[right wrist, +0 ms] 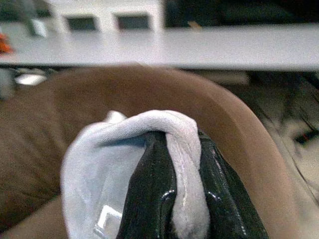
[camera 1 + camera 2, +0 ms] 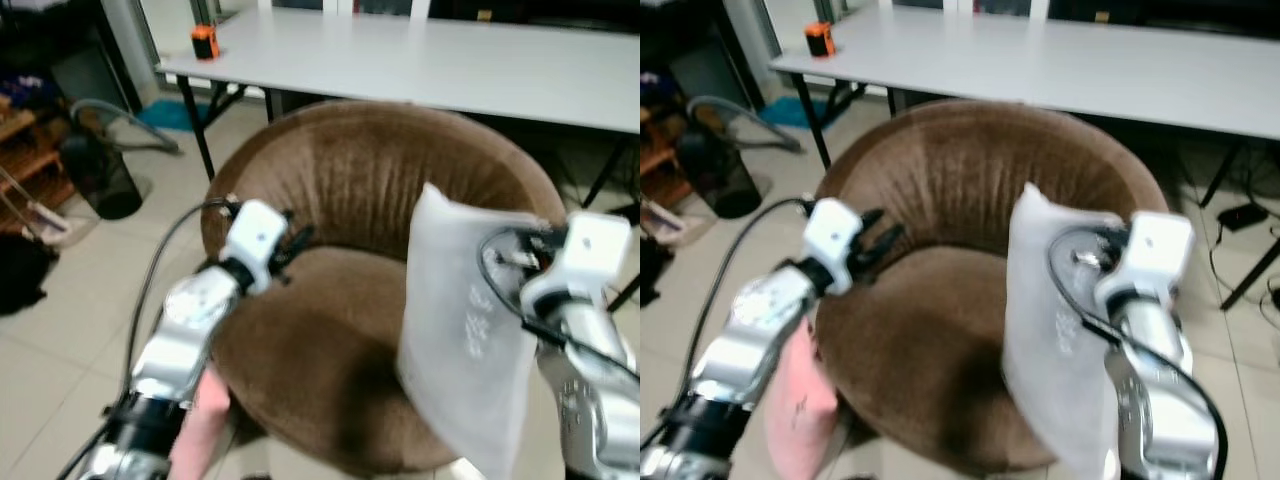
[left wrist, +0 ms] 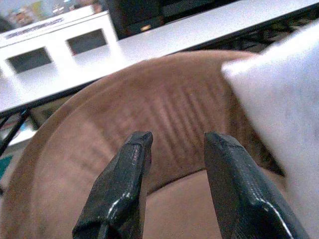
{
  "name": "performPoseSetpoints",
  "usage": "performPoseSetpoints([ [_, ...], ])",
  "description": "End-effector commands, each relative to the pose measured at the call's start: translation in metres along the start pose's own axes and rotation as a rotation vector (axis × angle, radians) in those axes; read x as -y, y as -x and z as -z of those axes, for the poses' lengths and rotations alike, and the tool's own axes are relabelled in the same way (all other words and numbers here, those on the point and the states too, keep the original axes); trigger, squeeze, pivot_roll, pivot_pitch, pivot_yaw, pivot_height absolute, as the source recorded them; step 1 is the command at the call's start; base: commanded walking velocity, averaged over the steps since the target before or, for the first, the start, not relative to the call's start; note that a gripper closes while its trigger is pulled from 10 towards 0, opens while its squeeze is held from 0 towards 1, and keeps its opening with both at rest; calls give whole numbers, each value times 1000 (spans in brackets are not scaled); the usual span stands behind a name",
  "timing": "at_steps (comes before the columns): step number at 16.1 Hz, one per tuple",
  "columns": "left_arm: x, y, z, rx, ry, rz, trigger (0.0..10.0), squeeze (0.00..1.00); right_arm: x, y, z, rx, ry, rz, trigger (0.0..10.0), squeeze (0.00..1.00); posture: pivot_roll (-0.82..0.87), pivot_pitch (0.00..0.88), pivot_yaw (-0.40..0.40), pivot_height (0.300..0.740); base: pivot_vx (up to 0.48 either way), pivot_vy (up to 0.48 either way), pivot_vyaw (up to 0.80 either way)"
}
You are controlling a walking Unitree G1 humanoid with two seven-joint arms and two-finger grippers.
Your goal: Move the pillow to the sofa from floor
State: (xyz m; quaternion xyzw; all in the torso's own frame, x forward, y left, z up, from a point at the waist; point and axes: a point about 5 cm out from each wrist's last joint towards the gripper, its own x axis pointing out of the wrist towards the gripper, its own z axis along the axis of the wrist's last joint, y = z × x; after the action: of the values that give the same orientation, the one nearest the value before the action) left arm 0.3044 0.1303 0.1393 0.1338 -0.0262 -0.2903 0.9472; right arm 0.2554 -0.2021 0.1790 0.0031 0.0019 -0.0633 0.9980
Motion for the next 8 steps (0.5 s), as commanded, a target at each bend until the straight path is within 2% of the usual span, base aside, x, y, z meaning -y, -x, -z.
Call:
performPoseSetpoints([
  [1, -1, 6, -1, 11, -15, 18, 10000, 0, -3, -3, -18, 67, 2, -47, 10000, 0, 16, 21, -9, 740, 0, 0, 0],
  [4, 6, 16, 2, -8, -25, 118, 10000, 0, 3, -19, -27, 70, -17, -98, 10000, 0, 32, 30, -25, 740, 0, 0, 0],
  [8, 11, 28, 4, -33, -18, 194, 10000, 0, 7, -39, -21, 33, -56, -90, 10000, 0, 59, 54, -43, 740, 0, 0, 0],
])
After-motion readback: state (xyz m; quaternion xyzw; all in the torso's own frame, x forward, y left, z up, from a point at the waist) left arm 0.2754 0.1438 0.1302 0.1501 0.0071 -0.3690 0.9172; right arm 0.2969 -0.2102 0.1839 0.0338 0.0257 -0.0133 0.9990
